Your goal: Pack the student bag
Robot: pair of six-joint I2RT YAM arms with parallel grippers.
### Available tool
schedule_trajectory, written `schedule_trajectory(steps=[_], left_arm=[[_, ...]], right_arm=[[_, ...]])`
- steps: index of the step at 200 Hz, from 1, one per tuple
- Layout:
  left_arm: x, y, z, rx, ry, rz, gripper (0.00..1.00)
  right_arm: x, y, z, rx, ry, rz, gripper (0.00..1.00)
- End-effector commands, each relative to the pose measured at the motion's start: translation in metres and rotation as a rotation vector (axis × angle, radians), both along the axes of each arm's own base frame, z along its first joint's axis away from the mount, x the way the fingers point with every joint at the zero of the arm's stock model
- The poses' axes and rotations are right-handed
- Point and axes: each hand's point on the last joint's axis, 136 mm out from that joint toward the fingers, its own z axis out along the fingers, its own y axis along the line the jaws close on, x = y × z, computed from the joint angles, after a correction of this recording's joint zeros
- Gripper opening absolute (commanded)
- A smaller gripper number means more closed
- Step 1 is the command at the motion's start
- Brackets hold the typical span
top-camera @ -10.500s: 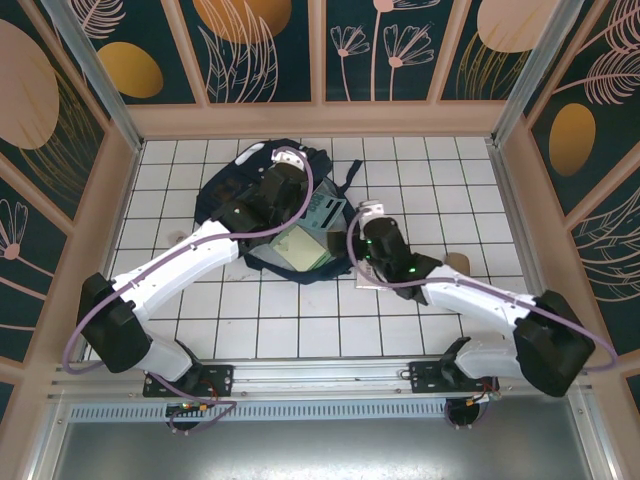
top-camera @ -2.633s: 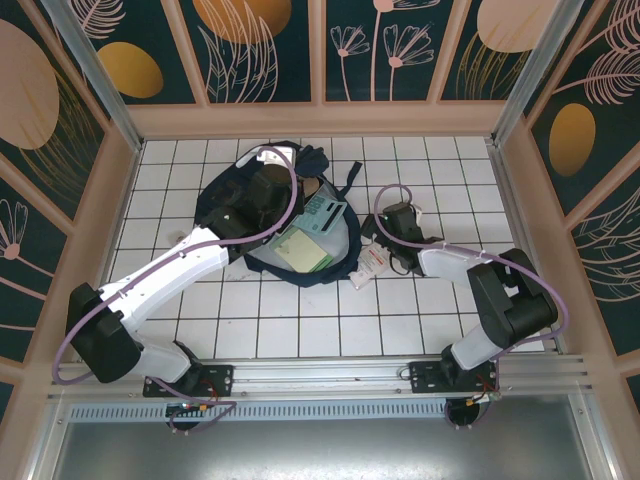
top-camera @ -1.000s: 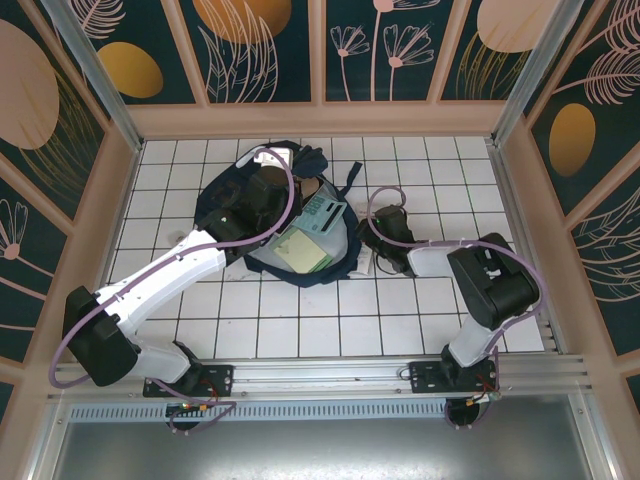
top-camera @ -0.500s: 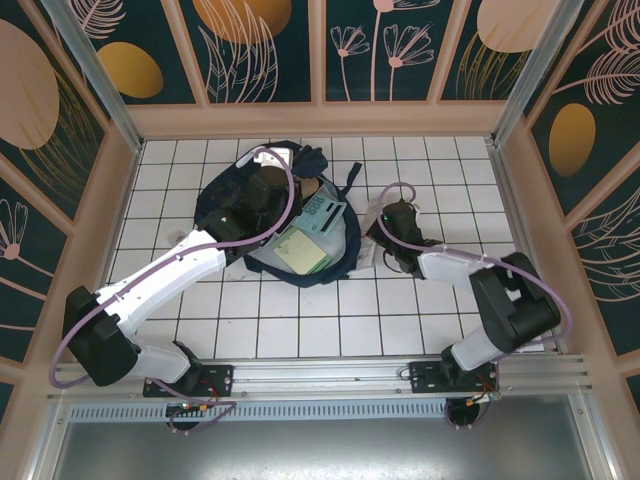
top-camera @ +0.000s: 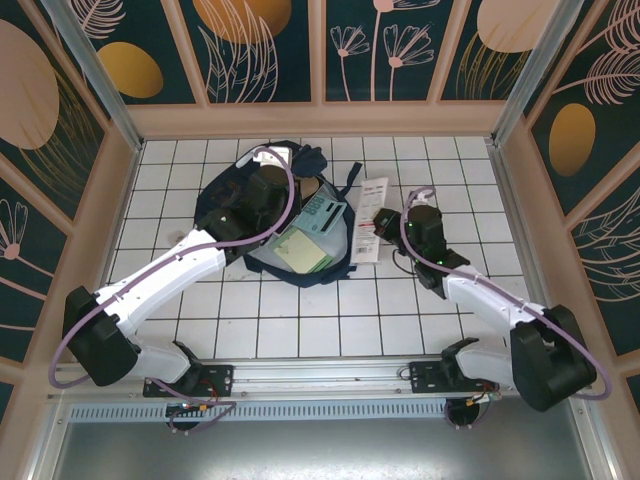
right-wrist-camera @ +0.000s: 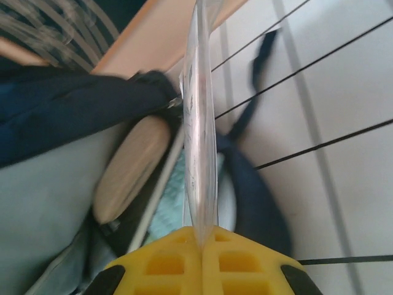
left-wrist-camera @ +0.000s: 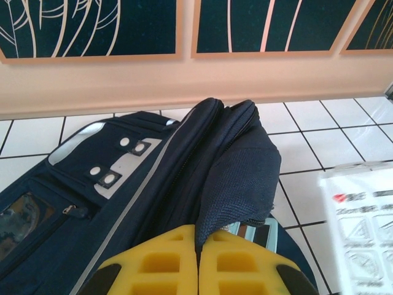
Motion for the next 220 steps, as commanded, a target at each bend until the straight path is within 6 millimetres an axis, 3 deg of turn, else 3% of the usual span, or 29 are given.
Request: schedule_trajectory(steps=[1,80,111,143,175,220], left_arm=[[0.005,0.002,0.064,-0.093,-0.137,0.027,0.06],[0.012,-0.008,0.087,-0.096,-0.159,-0.001,0.06],[0.013,-0.012,0.086,-0.096,-0.151,-0.014,0.06],[0.010,-0.012,0.084,-0.101,-0.146,-0.020,0.06],[0.007,-0.006,0.082,-0.096,-0.152,-0.010,0.07],[0.005,-0.004,0.078,-0.086,-0.149,-0.011,0.07]], right_arm=[[-0.006,0.054,0.030,0.114,-0.083,0.179,0.00],[0.023,0.162,0.024,0.351,0.010,0.293,0.00],[0.036,0.189,0.025,0.342,-0.004,0.289,0.00],[0.038,0.227,0.005,0.230,-0.013,0.428,0.00],[0.035,0.235,-0.025,0.076,-0.036,0.526,0.00],[0.028,0.235,-0.032,-0.148,-0.175,0.667,0.00]])
